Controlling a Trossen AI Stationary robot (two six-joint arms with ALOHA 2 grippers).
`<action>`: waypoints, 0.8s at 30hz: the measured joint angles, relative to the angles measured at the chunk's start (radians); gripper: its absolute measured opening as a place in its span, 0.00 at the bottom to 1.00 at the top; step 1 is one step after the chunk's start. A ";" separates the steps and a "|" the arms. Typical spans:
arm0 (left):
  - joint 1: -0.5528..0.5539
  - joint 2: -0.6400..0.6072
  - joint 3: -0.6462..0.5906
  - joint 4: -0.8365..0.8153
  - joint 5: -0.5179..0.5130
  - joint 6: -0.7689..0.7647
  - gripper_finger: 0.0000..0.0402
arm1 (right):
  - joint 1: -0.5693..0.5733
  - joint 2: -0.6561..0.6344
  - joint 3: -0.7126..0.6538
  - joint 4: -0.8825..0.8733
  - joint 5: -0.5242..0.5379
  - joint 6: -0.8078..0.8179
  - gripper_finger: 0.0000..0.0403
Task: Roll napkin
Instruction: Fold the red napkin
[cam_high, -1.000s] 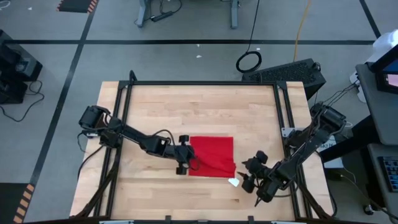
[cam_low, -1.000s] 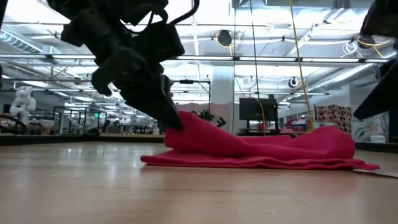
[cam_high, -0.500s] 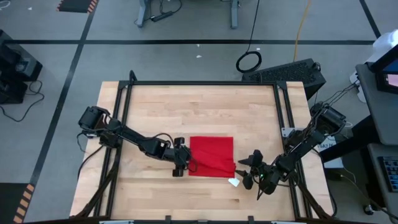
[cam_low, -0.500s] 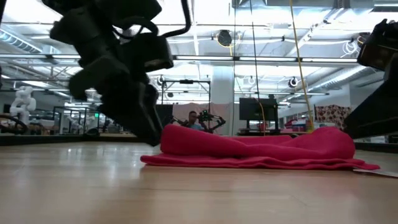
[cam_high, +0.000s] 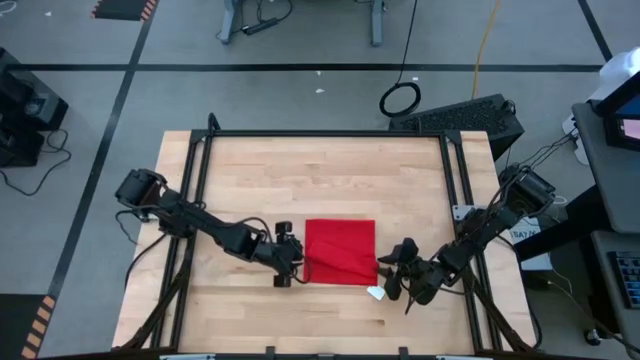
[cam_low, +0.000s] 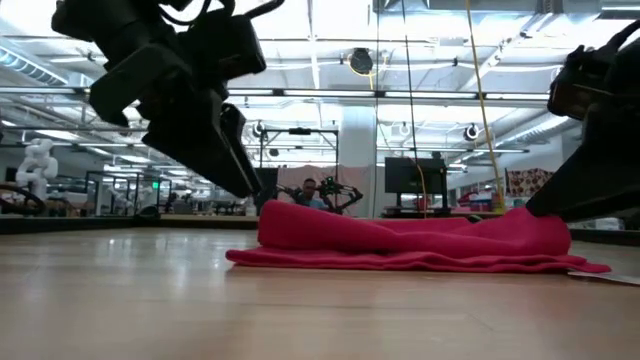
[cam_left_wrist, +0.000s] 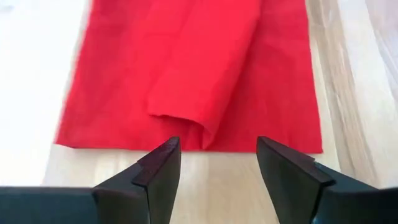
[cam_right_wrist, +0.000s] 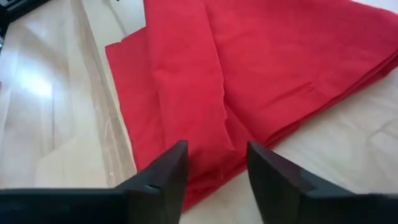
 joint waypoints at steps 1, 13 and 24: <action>0.000 -0.001 0.000 0.000 -0.005 0.004 0.54 | -0.004 0.000 0.000 0.000 0.000 -0.002 0.34; 0.000 -0.001 0.000 0.012 -0.095 0.023 0.54 | -0.020 -0.008 0.000 0.070 -0.110 -0.085 0.04; -0.005 0.002 0.000 0.109 -0.098 0.029 0.54 | 0.039 -0.082 0.002 0.158 -0.204 0.141 0.40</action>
